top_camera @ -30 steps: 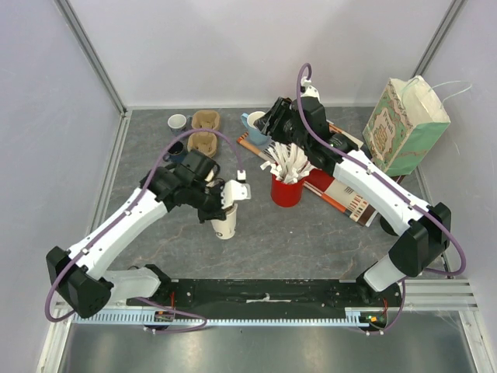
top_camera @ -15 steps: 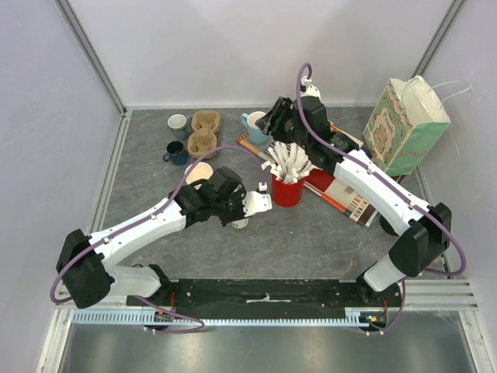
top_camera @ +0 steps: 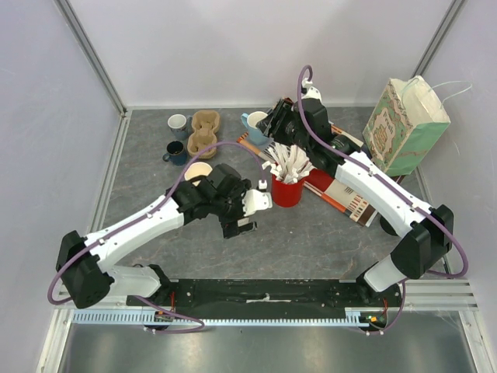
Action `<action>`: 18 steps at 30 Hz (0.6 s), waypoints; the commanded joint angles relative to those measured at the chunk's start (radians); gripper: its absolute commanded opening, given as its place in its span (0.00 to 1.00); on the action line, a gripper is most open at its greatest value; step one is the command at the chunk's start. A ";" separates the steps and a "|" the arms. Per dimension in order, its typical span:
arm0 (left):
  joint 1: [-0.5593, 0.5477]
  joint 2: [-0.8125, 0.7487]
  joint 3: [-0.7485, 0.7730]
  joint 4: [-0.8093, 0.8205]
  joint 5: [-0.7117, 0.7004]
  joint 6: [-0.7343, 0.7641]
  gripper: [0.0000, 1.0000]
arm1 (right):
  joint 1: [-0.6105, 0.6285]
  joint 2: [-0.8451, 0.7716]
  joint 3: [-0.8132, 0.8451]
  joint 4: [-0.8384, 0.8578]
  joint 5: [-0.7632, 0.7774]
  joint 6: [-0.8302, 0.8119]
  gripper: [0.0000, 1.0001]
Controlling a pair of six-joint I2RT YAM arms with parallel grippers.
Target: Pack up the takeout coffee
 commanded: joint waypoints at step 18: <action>0.448 0.028 0.250 -0.155 -0.028 0.153 0.74 | 0.001 0.008 -0.036 0.065 -0.064 0.010 0.56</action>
